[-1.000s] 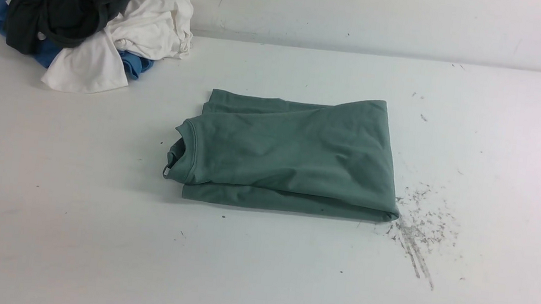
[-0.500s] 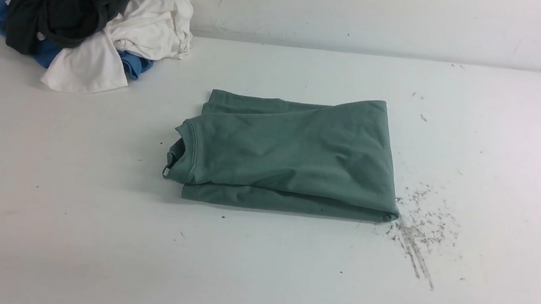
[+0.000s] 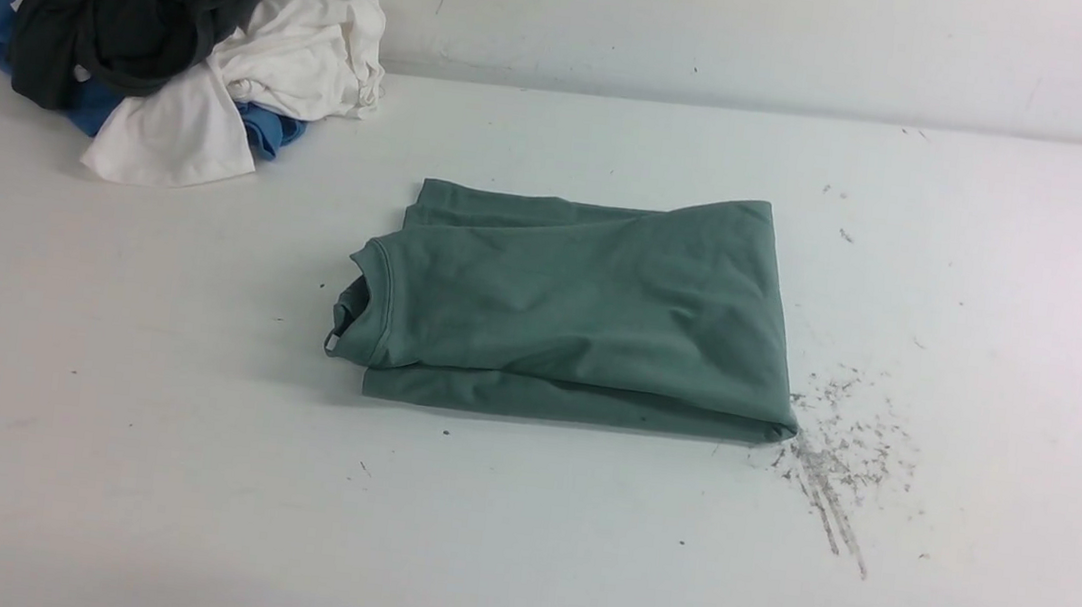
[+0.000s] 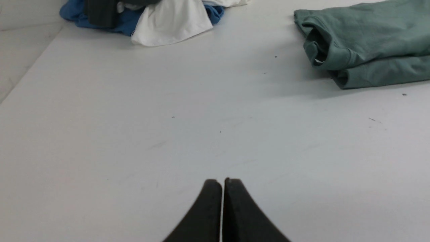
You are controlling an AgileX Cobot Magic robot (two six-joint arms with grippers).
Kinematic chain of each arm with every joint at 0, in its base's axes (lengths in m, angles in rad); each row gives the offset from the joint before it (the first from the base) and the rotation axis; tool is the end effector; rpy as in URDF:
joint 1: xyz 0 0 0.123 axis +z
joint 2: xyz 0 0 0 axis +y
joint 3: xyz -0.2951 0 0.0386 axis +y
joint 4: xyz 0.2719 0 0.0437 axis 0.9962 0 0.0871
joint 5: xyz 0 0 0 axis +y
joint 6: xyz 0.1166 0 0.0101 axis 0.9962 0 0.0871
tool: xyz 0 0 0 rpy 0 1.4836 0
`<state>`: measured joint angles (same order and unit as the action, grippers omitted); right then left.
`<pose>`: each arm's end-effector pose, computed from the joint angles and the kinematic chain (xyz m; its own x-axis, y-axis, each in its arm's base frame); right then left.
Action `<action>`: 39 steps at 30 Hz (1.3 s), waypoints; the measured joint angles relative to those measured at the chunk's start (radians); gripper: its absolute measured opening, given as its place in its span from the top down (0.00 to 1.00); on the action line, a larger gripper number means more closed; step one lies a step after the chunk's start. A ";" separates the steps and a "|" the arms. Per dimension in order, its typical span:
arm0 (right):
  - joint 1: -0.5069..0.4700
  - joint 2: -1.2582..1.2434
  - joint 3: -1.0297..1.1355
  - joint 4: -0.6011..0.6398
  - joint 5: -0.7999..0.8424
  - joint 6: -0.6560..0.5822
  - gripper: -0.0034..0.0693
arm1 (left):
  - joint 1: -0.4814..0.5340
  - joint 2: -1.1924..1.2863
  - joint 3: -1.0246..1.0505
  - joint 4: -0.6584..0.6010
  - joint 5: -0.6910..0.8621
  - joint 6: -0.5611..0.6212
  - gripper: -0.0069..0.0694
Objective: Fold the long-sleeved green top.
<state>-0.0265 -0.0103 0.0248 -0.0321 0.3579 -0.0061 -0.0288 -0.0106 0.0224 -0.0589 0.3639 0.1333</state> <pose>0.0892 -0.0037 0.1653 -0.2823 -0.0287 -0.9589 0.0271 0.9989 -0.0379 0.0890 -0.0050 0.1656 -0.2792 0.0862 -0.9564 0.0709 0.9951 0.0690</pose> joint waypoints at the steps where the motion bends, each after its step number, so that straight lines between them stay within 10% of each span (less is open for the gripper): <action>1: 0.000 0.000 0.000 0.000 0.000 0.000 0.97 | -0.006 0.000 0.000 -0.002 0.000 0.008 0.92; 39: 0.000 0.000 0.000 0.002 0.000 0.000 0.97 | -0.015 0.000 0.000 -0.028 0.000 0.020 0.92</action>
<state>-0.0265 -0.0103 0.0248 -0.0302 0.3579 -0.0061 -0.0435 -0.0106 0.0224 -0.0870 0.3639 0.1530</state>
